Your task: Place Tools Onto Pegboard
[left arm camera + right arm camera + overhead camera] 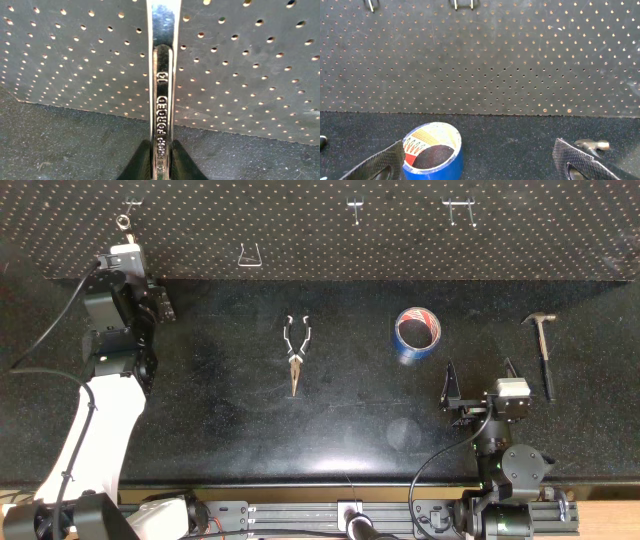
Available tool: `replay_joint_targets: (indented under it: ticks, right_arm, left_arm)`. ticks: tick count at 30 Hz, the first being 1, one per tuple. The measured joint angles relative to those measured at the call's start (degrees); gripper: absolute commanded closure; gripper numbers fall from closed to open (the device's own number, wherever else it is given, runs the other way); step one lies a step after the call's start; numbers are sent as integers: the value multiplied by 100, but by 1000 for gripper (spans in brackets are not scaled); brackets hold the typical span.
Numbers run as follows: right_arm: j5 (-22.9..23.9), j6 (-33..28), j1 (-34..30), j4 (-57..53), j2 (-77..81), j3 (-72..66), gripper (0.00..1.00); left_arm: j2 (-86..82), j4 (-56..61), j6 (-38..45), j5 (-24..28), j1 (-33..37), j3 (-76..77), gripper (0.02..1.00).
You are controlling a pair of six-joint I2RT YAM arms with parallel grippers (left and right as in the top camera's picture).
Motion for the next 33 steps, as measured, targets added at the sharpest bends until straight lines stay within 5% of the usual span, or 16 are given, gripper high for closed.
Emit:
replay_joint_targets:
  ticks: [1, 7, 10, 14, 20, 33]
  right_arm:
    - [0, 0, 0, 0, 0, 0, 25]
    - [0, -2, 0, 0, 0, 0, 29]
    - [-2, 0, 0, 0, 0, 0, 27]
    - [-2, 0, 0, 2, 2, 0, 27]
    - [0, 0, 0, 0, 4, 0, 27]
    - [0, -2, 0, 0, 4, 0, 27]
  left_arm:
    - [0, -37, 17, -24, 0, 0, 20]
    - [-2, -107, -4, 15, 0, 9, 23]
    - [-208, -2124, -503, 409, -136, 531, 23]
    - [-7, -5169, -1888, 531, -1714, 1574, 23]
    - [3571, -7340, -3661, 708, -3768, 4715, 23]
    - [4712, -7416, -2782, 363, -3445, 5619, 23]
